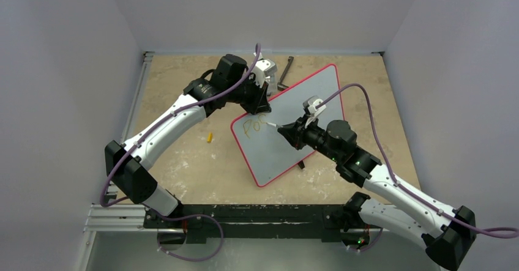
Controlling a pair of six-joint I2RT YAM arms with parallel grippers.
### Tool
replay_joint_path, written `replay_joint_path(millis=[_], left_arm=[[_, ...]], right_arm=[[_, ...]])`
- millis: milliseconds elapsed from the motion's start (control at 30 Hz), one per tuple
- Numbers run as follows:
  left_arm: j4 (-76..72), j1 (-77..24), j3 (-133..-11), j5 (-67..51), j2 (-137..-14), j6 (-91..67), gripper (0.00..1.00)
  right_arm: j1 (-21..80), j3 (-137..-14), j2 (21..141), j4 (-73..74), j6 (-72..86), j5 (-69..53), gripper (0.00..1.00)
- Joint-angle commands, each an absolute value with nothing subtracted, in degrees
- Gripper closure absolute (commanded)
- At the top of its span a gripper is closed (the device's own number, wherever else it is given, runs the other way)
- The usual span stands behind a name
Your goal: Write a sentence on the whiteboard
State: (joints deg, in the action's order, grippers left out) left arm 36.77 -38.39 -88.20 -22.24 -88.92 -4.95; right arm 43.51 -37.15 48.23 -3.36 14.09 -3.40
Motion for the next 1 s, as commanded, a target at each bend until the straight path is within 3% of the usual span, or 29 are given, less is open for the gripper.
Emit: replay_joint_path(millis=[0, 967], left_arm=[[42.78, -39.77, -86.31, -18.75, -89.48, -0.70, 1.00], [42.66, -39.80, -86.31, -19.15, -89.22, -0.74, 1.00]], right_arm=[[43.33, -37.09, 48.69, -0.42, 13.85, 0.09, 1.00], [43.33, -40.12, 49.38, -2.82, 16.25, -9.29, 1.00]])
